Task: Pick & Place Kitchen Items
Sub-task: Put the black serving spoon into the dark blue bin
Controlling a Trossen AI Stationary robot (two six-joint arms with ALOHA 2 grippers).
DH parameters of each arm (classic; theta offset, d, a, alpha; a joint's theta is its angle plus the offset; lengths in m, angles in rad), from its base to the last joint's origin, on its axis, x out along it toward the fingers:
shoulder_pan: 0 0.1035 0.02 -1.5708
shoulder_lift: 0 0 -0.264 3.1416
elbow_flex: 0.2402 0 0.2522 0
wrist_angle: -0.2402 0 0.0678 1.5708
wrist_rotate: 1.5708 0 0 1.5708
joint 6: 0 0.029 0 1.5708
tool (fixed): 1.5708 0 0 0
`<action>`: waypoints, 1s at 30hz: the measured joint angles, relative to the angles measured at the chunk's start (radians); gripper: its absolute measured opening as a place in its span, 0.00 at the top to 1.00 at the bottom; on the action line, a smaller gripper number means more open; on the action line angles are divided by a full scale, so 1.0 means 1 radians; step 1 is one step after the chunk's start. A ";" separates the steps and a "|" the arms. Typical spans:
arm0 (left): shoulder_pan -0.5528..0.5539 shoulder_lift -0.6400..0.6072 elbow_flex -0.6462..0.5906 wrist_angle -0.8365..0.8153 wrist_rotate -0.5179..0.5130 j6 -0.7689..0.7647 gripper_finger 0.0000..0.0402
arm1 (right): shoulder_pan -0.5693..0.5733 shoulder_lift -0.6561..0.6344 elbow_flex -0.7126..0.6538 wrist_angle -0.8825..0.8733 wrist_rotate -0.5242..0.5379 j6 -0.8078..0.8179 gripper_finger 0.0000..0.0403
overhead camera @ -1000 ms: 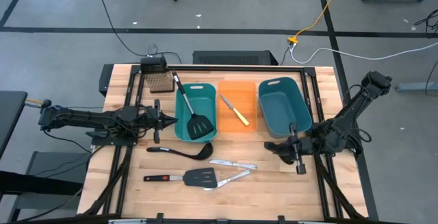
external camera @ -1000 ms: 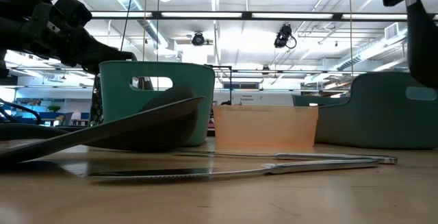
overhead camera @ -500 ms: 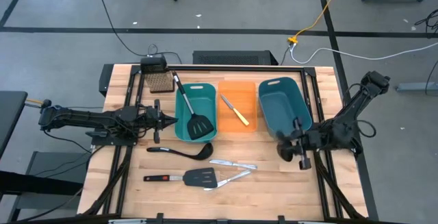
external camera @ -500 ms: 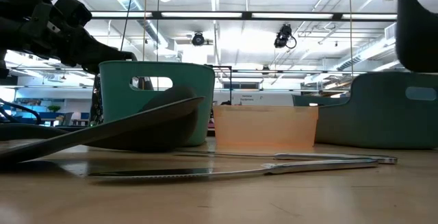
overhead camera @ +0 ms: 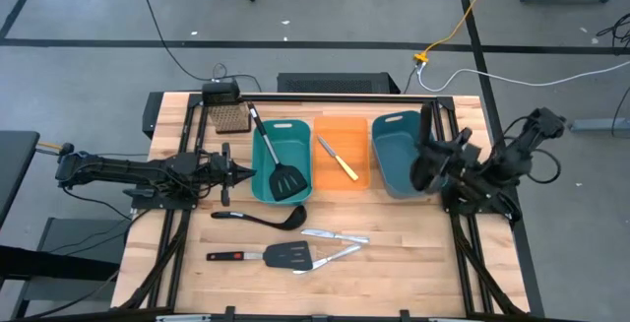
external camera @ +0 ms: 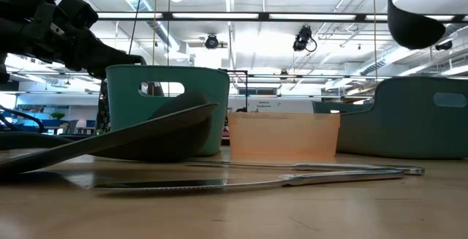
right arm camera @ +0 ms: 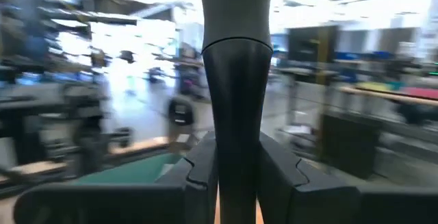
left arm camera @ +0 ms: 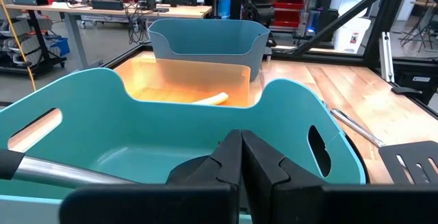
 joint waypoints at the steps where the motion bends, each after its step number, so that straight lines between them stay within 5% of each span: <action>1: 0.000 0.000 0.000 0.000 0.000 0.000 0.98 | -0.008 0.000 0.020 -0.016 0.029 -0.015 0.81; 14: 0.000 0.000 0.000 0.000 -0.005 0.001 0.98 | -0.039 0.006 0.231 -0.072 0.263 -0.195 0.81; 30: 0.000 0.000 0.000 0.001 -0.053 0.002 0.98 | -0.072 0.258 0.451 -0.164 0.083 -0.182 0.81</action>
